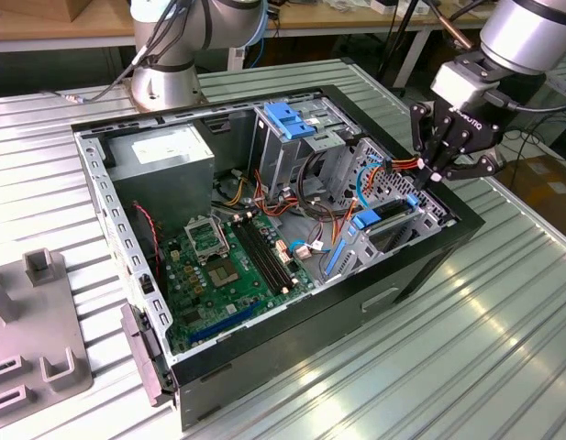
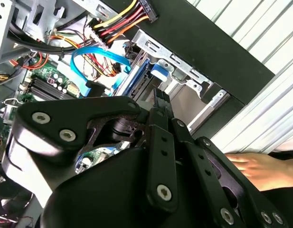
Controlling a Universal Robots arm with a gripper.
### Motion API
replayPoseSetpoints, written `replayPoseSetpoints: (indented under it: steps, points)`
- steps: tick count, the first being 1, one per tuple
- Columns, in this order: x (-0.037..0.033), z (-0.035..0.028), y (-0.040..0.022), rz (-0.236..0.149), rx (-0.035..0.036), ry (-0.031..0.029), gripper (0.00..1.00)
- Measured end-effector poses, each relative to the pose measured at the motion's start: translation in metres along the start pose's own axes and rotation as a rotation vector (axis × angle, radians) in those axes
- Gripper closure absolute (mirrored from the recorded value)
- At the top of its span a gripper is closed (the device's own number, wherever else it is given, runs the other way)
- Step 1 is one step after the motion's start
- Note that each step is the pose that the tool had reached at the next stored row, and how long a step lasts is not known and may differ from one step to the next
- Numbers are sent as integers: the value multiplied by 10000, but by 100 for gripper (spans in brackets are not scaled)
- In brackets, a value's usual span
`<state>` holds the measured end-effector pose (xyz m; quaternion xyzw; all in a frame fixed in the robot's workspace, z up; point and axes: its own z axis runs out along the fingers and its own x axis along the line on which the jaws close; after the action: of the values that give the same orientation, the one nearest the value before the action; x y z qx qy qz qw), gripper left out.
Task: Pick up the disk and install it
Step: 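Insert the first disk wire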
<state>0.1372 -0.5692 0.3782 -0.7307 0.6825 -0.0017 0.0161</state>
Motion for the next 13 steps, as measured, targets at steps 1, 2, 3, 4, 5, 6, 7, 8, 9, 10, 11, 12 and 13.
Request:
replayPoseSetpoints:
  steps: [1, 2, 3, 4, 5, 6, 7, 8, 9, 10, 11, 12, 13]
  points:
    - [0, -5, 0, -50, -6, -2, 90]
    - [0, -10, 0, -131, -12, -5, 90]
    - [0, -13, -1, -216, -17, -8, 90]
    - [0, -15, -3, -451, -29, -13, 90]
    - [-1, -16, -5, -609, -33, -15, 90]
    - [0, -16, -6, -768, -36, -20, 90]
    - [0, -15, -9, -1082, -42, -30, 90]
    - [0, -15, -11, -1262, -46, -33, 90]
    - [1, -15, -15, -1436, -50, -37, 90]
    - [1, -14, -34, -1605, -52, -42, 90]
    - [-8, -13, -62, -1673, -54, -45, 90]
    - [-27, -12, -79, -1720, -55, -45, 90]
    - [-39, -12, -87, -1744, -55, -45, 90]
